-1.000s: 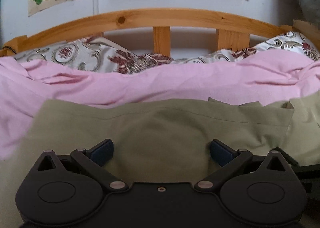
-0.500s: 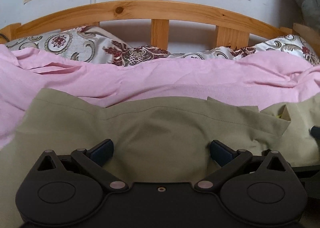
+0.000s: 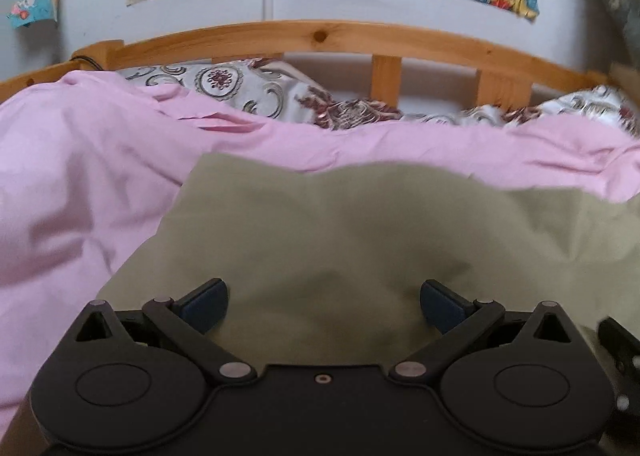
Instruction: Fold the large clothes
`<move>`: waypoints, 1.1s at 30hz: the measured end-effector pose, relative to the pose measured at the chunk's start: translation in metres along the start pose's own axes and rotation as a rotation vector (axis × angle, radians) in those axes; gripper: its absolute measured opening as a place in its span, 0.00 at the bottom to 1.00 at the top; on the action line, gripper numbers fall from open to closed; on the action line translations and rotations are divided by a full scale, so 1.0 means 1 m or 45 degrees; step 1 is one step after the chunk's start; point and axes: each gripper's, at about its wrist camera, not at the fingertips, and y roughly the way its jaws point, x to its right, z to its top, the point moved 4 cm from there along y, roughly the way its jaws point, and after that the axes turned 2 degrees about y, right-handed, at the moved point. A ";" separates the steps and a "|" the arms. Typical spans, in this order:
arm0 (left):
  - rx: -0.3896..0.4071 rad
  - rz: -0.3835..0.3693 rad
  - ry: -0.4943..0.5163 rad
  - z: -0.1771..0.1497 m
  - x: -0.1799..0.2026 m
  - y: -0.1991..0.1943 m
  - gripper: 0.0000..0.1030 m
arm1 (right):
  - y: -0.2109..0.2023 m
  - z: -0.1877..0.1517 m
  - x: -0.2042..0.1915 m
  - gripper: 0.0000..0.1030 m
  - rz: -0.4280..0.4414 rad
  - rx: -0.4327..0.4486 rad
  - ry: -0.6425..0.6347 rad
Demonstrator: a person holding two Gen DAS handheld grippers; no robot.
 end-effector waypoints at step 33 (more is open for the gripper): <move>-0.135 0.203 -0.019 0.008 -0.042 -0.087 0.99 | -0.058 0.001 -0.009 1.00 0.157 0.085 -0.016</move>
